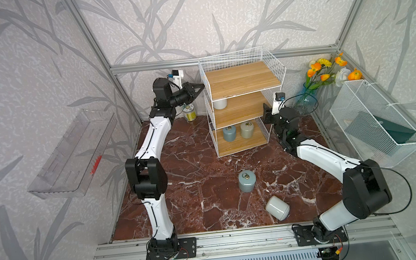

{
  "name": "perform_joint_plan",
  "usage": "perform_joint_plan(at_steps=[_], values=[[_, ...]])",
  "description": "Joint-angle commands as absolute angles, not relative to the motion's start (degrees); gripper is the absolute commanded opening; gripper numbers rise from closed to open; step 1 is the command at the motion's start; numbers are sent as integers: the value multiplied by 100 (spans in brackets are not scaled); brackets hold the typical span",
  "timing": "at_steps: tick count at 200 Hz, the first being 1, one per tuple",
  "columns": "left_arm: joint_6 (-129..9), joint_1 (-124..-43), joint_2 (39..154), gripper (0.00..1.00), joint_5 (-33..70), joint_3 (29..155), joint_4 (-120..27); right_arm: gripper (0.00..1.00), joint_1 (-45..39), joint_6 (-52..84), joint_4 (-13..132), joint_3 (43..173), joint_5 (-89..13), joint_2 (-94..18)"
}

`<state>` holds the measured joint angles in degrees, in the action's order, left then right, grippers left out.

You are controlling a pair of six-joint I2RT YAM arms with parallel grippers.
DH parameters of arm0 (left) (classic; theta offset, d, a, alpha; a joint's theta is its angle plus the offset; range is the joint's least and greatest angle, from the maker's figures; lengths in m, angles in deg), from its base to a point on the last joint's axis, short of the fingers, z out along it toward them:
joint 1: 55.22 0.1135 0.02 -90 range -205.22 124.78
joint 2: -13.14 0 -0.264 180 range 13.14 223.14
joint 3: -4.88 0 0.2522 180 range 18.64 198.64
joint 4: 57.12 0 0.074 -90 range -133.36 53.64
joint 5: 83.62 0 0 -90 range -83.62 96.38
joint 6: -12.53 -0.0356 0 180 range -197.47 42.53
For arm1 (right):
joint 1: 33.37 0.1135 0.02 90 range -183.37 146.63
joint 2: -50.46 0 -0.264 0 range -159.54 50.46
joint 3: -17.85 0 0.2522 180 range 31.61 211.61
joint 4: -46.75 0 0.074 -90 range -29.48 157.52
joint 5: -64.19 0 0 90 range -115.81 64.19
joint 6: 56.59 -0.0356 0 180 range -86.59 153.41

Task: Remove the tea canisters from the shelf
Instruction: Adjust the shelf at the center of the board.

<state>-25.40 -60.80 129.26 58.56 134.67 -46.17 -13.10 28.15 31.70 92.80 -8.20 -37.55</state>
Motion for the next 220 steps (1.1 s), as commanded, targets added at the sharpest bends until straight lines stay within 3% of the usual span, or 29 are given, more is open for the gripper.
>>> perform_joint_plan(at_steps=[1, 76, 130, 220], values=[[-2694, -6163, 13320, 12, 5964, 14116, -4070, 52, -1390, 2690, 3118, 9129, -984, -3474], [-3210, -6407, 13750, 11, 5591, 14525, -3189, 52, -1264, 2592, 3134, 8925, -1261, -3280], [-4270, -6629, 14102, 13, 4739, 15631, -1474, 52, -1115, 2591, 3099, 8843, -1306, -3199], [-4423, -6709, 14467, 15, 4131, 16091, -1678, 52, -853, 2624, 3056, 8707, -1438, -3137]])
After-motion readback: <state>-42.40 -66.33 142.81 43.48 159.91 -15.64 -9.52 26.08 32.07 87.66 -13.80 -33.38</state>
